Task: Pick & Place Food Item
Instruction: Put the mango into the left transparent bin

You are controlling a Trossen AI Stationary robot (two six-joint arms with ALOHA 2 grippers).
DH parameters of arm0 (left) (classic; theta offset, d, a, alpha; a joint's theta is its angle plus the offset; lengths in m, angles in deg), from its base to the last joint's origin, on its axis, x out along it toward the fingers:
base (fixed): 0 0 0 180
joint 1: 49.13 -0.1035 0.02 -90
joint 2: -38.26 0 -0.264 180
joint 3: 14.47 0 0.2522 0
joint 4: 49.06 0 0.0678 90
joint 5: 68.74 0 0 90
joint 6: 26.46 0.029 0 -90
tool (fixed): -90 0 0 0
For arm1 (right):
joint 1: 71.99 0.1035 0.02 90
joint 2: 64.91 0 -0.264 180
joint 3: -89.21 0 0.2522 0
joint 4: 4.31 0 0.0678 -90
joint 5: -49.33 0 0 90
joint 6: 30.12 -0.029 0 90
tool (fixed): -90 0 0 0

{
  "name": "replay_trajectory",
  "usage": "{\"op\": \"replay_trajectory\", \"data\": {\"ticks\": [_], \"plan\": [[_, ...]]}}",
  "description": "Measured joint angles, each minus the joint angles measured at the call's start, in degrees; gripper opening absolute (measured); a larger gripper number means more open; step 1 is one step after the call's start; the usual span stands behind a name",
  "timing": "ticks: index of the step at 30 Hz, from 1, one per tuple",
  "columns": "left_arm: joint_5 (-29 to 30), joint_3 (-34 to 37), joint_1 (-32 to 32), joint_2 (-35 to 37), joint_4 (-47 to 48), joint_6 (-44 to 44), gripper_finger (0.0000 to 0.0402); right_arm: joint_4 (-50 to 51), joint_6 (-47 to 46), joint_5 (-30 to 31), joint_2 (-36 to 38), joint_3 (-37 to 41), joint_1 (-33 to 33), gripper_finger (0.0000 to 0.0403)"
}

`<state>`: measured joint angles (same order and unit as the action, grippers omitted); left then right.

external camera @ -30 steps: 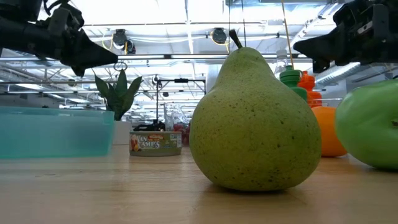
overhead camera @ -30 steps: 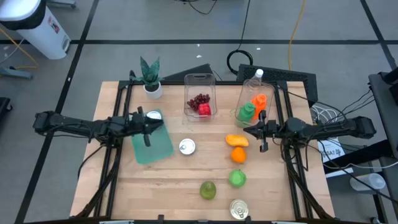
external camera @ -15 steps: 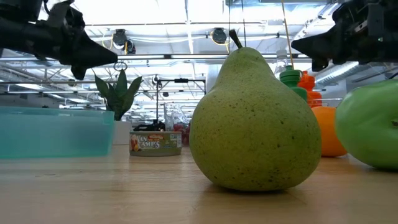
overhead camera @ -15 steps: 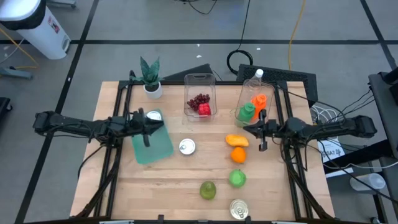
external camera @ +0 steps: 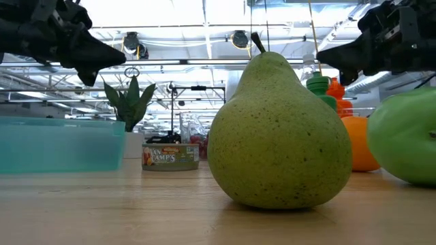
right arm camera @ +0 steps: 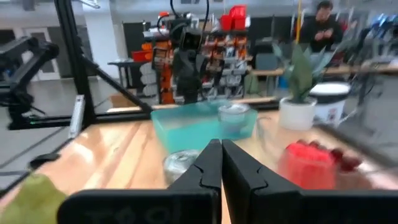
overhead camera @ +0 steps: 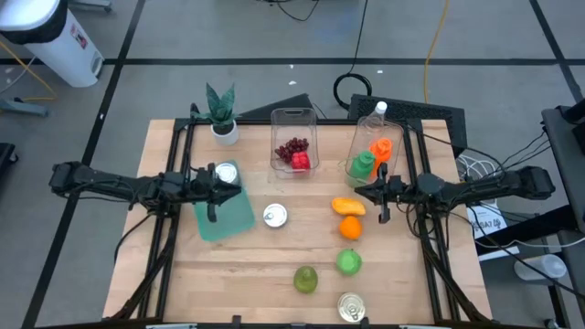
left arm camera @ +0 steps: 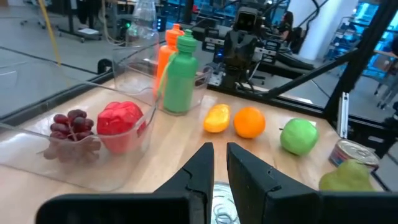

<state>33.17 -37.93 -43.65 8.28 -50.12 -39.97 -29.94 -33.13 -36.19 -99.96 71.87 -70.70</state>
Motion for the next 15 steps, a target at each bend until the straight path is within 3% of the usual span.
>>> {"op": "replay_trajectory", "data": {"ticks": [7, 15], "plan": [[0.08, 0.00, 0.63, -0.02, 0.02, 1.06, 0.0051, 15.64, -1.42, 0.58, -3.45, -11.02, 6.50, 0.0000], [0.06, 0.00, 0.66, -0.02, 0.20, -0.65, 0.0051, 38.40, -6.97, 12.37, -15.79, -26.43, 13.01, 0.0000]]}}
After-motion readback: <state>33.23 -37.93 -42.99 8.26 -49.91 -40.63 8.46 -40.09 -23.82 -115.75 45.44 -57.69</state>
